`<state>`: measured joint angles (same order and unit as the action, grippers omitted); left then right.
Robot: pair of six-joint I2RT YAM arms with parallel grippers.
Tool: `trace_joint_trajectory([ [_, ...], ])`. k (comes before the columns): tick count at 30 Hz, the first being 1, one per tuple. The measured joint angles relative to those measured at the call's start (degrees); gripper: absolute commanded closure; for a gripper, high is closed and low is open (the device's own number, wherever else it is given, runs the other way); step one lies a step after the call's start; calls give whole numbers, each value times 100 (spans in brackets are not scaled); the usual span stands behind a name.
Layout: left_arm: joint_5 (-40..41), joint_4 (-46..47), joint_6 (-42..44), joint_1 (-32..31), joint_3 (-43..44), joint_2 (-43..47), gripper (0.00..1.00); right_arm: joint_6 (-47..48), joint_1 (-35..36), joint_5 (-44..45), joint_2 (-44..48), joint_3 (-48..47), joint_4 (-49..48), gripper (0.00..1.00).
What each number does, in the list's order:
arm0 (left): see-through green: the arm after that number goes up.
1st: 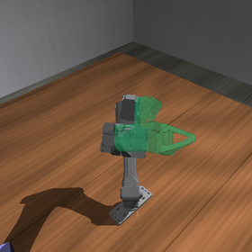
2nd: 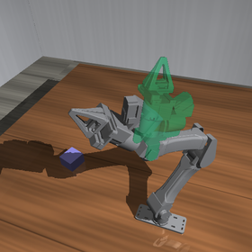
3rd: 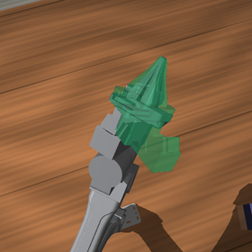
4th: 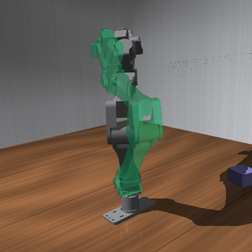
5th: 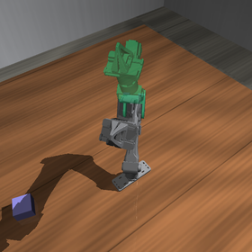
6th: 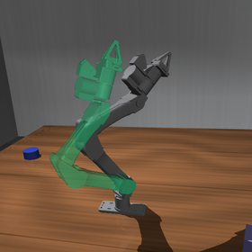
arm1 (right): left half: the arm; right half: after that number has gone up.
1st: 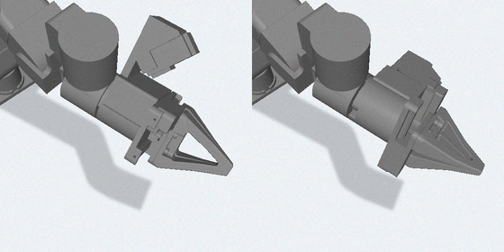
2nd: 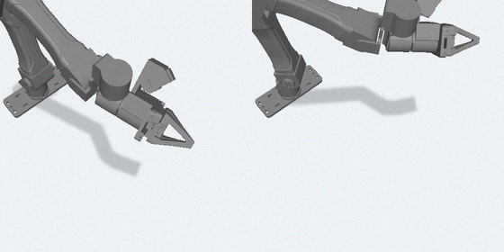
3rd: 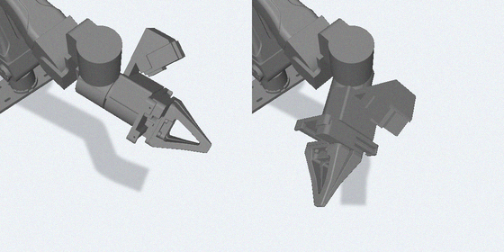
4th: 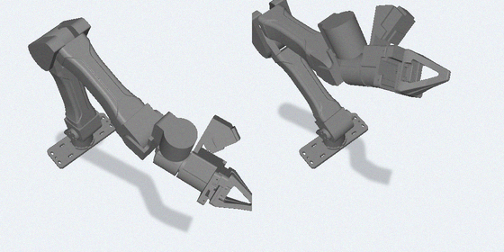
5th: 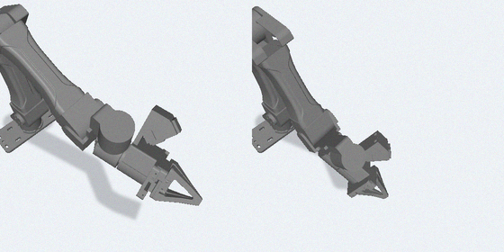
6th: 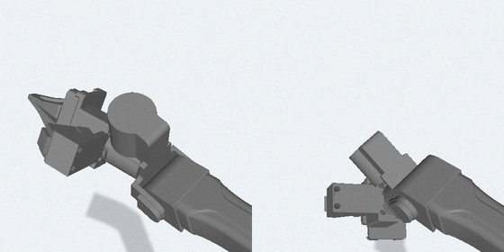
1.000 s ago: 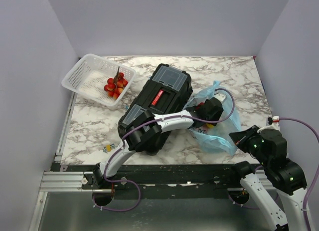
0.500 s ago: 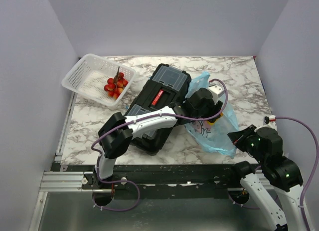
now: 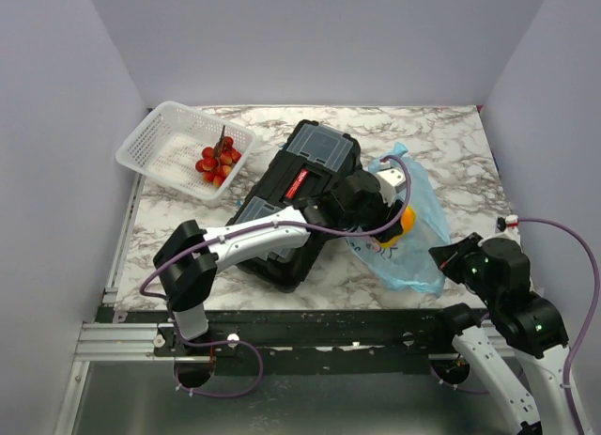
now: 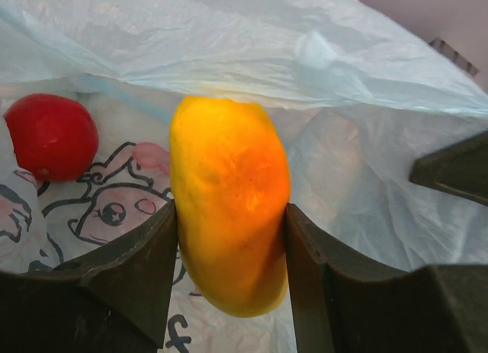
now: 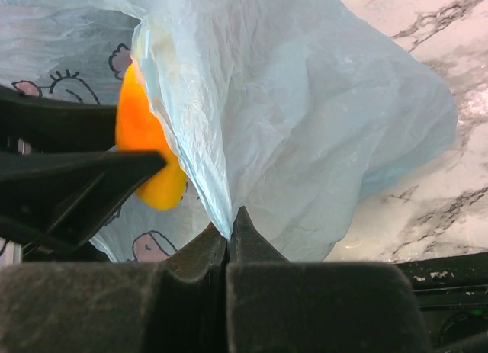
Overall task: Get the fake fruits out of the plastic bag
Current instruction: Take out the fake fruit from the plastic bag, then place the fake fruit in the bin.
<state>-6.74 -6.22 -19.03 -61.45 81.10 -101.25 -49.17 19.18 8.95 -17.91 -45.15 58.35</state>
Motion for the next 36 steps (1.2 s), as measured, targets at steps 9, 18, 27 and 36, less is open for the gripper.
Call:
trace_joint_trajectory([
  [9, -551, -70, 35, 0, -140, 640, 96, 179, 0, 63, -470, -2, -396, 99],
  [18, -809, -181, 166, 0, -337, 1202, 100, 291, 0, 162, -699, -7, -579, 99],
  [27, -796, -273, 363, 127, -599, 2164, 100, 275, 0, 236, -570, -7, -584, 99],
  [36, -308, -297, 44, 1241, -1314, 3471, 100, 289, 0, 236, -789, -7, -610, 99],
])
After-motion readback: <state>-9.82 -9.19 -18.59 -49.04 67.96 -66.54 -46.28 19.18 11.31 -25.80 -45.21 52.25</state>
